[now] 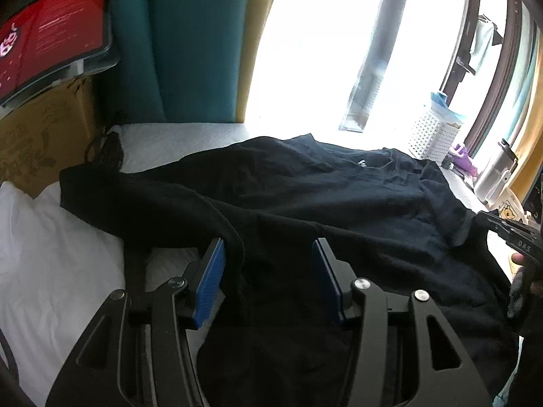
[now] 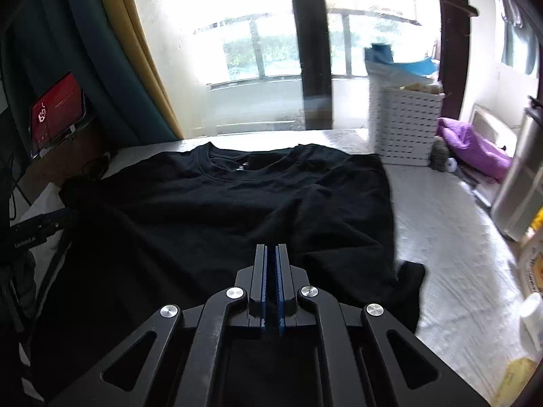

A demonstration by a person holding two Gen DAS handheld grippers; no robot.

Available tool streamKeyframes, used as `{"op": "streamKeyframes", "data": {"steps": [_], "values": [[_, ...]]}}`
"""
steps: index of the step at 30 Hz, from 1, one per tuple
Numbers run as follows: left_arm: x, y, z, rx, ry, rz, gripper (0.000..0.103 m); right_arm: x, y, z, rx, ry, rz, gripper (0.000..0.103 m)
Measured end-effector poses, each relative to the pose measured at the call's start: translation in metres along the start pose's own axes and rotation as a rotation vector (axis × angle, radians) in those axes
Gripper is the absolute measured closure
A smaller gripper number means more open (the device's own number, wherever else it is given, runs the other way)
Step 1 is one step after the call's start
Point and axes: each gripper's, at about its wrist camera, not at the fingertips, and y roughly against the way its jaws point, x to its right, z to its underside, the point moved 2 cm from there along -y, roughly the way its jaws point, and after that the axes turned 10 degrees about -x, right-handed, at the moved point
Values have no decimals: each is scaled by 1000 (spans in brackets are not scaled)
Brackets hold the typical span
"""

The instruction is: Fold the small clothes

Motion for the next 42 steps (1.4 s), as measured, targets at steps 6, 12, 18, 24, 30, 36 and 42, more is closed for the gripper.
{"op": "streamKeyframes", "data": {"steps": [6, 12, 18, 24, 30, 36, 42], "values": [[19, 3, -9, 17, -30, 20, 40, 29, 1, 15, -29, -26, 106, 98], [30, 1, -7, 1, -46, 25, 40, 48, -26, 25, -142, -4, 183, 98], [35, -8, 4, -40, -59, 29, 40, 52, -28, 28, -158, 83, 179, 98], [37, -9, 13, -60, -68, 31, 39, 53, -8, 38, -93, 83, 253, 98], [70, -1, 0, -39, -131, 98, 39, 73, 3, 36, -55, 20, 257, 98], [146, -34, -16, -87, -279, 182, 39, 89, -18, 36, -117, 33, 306, 98], [204, -83, -25, -194, -328, 274, 39, 96, -18, 35, -97, 47, 320, 92]]}}
